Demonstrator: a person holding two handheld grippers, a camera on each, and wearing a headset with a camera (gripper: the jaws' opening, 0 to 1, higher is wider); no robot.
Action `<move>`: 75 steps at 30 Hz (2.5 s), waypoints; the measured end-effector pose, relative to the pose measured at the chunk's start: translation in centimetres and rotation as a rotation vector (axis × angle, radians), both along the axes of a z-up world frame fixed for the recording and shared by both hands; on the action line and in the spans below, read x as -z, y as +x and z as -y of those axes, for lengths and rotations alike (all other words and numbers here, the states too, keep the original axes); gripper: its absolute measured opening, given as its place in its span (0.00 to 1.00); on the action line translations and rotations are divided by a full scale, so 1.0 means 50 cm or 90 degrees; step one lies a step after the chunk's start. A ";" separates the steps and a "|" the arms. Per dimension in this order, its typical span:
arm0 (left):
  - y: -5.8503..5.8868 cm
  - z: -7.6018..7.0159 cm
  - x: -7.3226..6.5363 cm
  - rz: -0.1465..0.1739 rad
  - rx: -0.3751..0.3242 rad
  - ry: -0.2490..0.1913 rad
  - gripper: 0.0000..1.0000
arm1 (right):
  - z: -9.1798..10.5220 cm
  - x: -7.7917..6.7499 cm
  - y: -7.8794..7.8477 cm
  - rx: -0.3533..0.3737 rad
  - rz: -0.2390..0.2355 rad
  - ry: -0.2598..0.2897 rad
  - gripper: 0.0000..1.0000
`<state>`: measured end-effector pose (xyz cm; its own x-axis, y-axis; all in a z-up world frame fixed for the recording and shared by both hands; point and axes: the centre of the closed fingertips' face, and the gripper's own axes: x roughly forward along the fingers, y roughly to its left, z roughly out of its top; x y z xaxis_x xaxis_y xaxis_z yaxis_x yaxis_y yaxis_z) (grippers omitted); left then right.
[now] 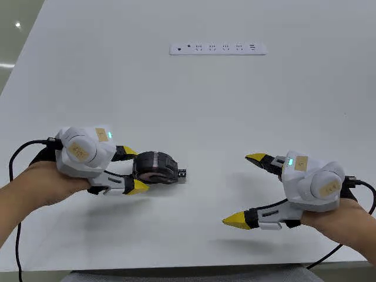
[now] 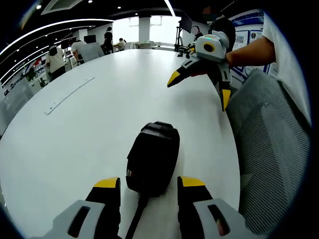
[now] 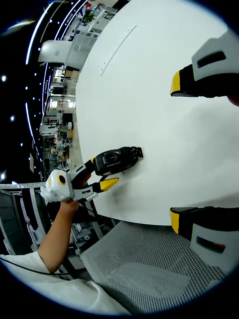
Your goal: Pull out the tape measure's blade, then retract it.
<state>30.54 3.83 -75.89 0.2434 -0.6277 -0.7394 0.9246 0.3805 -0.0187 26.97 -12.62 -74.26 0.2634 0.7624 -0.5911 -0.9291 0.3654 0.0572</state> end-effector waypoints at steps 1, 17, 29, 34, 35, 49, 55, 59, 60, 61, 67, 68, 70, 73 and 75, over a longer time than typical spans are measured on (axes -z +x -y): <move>0.001 0.001 0.000 0.001 0.003 0.001 0.41 | 0.000 0.000 0.000 0.000 0.000 0.000 0.88; 0.006 0.010 0.006 0.026 0.056 0.041 0.31 | -0.005 0.004 -0.001 -0.008 -0.003 -0.003 0.88; 0.006 0.009 0.014 0.025 0.080 0.076 0.29 | -0.011 0.006 0.002 -0.018 0.000 -0.007 0.88; 0.009 0.008 0.015 0.027 0.078 0.078 0.29 | -0.016 0.007 0.004 -0.020 0.004 -0.007 0.87; 0.009 0.008 0.015 0.026 0.077 0.078 0.29 | -0.017 0.007 0.005 -0.020 0.005 -0.006 0.87; 0.010 0.008 0.019 0.006 0.077 0.078 0.29 | -0.056 0.011 0.047 -0.024 0.013 0.022 0.72; 0.009 0.009 0.020 0.006 0.079 0.079 0.29 | -0.066 0.011 0.057 -0.022 0.023 0.029 0.62; 0.006 0.011 0.020 -0.001 0.077 0.079 0.29 | -0.101 0.023 0.060 -0.057 0.029 0.029 0.57; 0.005 0.011 0.020 -0.001 0.077 0.078 0.29 | -0.106 0.027 0.061 -0.060 0.029 0.028 0.57; 0.005 0.011 0.020 -0.001 0.077 0.078 0.29 | -0.107 0.028 0.061 -0.062 0.029 0.027 0.56; 0.005 0.012 0.021 -0.009 0.080 0.082 0.29 | -0.126 0.040 0.064 -0.090 0.038 0.020 0.49; 0.005 0.012 0.021 -0.010 0.080 0.083 0.29 | -0.126 0.040 0.064 -0.091 0.037 0.020 0.48; 0.004 0.011 0.021 -0.010 0.083 0.086 0.29 | -0.130 0.045 0.065 -0.093 0.036 0.020 0.46; 0.003 0.011 0.021 -0.011 0.085 0.085 0.29 | -0.137 0.048 0.068 -0.098 0.037 0.019 0.43; 0.003 0.010 0.021 -0.013 0.086 0.084 0.29 | -0.145 0.049 0.066 -0.105 0.037 0.020 0.42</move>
